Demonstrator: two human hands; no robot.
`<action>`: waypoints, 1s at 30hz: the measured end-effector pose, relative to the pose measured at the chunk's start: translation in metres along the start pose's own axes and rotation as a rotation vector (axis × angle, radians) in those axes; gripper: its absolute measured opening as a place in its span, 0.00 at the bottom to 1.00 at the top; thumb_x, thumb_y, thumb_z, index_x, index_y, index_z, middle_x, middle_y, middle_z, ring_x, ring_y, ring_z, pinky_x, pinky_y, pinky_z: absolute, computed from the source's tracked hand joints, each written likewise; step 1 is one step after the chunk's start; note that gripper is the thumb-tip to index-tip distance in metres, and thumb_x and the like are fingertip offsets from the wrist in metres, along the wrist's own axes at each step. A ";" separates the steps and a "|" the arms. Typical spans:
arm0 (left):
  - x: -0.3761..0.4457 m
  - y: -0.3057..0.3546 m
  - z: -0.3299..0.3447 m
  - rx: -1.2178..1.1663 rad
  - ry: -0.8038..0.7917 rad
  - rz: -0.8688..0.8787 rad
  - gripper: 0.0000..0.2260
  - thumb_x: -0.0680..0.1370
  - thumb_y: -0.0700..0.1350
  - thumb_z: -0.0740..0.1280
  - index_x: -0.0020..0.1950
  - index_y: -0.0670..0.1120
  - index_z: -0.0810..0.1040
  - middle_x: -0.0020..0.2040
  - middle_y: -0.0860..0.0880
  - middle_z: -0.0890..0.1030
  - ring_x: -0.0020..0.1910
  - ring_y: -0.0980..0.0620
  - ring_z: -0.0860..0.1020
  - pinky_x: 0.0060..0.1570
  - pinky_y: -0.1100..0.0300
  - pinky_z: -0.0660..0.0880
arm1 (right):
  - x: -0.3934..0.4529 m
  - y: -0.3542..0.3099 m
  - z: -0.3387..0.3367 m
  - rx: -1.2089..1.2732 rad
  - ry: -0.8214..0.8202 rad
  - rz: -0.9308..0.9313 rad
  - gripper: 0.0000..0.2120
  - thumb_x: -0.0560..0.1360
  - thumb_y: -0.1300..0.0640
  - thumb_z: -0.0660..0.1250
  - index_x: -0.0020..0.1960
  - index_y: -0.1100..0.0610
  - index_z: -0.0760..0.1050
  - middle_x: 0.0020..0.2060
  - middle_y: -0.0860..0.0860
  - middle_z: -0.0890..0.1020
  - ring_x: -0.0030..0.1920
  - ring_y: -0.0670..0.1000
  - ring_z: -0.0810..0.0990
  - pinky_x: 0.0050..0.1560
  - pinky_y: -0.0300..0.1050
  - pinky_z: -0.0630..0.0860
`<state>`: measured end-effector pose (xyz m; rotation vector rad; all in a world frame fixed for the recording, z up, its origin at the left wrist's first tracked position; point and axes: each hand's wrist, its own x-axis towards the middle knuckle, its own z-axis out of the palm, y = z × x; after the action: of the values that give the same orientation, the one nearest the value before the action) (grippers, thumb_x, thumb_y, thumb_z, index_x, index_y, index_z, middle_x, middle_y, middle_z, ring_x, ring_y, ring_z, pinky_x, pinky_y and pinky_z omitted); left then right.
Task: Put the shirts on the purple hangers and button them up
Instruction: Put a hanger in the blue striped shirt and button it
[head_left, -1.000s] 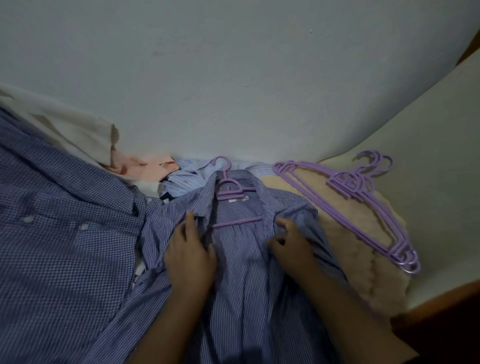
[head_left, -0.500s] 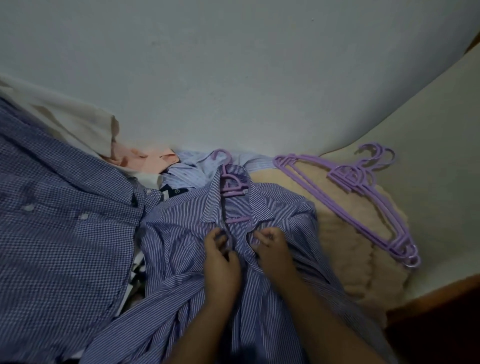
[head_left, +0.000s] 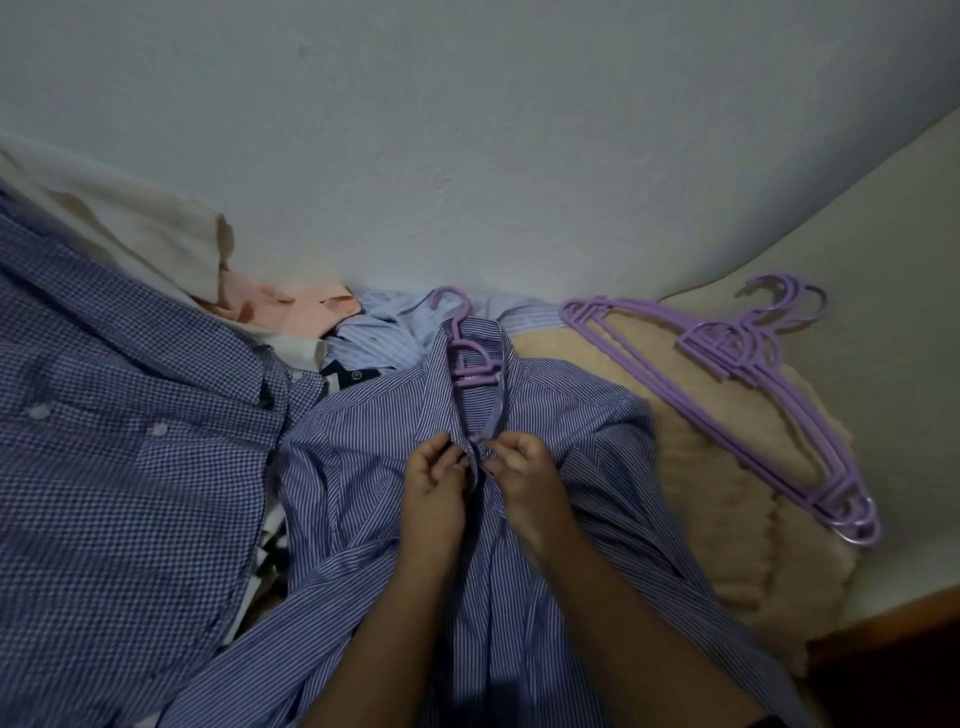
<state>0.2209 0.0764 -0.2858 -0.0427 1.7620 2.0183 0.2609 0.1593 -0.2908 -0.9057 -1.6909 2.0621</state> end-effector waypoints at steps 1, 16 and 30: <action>0.000 -0.001 0.000 -0.005 0.011 -0.002 0.14 0.80 0.33 0.59 0.54 0.53 0.72 0.56 0.50 0.78 0.62 0.48 0.76 0.66 0.51 0.71 | 0.001 0.002 -0.001 0.032 0.024 0.018 0.11 0.77 0.70 0.59 0.57 0.60 0.67 0.57 0.56 0.77 0.54 0.48 0.77 0.52 0.35 0.75; -0.026 0.019 -0.031 1.217 0.022 0.210 0.19 0.76 0.48 0.66 0.65 0.51 0.66 0.54 0.52 0.81 0.53 0.47 0.79 0.45 0.58 0.70 | -0.030 -0.013 -0.035 -0.770 -0.054 -0.033 0.14 0.76 0.65 0.61 0.58 0.52 0.66 0.48 0.52 0.79 0.40 0.49 0.76 0.38 0.44 0.73; -0.054 0.015 -0.020 0.396 0.081 -0.014 0.14 0.73 0.37 0.72 0.48 0.51 0.69 0.43 0.44 0.81 0.41 0.43 0.81 0.43 0.48 0.80 | -0.070 -0.022 -0.002 -0.156 0.136 0.032 0.15 0.70 0.71 0.64 0.47 0.54 0.64 0.34 0.56 0.73 0.29 0.51 0.72 0.24 0.39 0.70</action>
<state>0.2589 0.0395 -0.2579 -0.0114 2.1730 1.6441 0.3116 0.1238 -0.2515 -1.1010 -1.7933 1.8620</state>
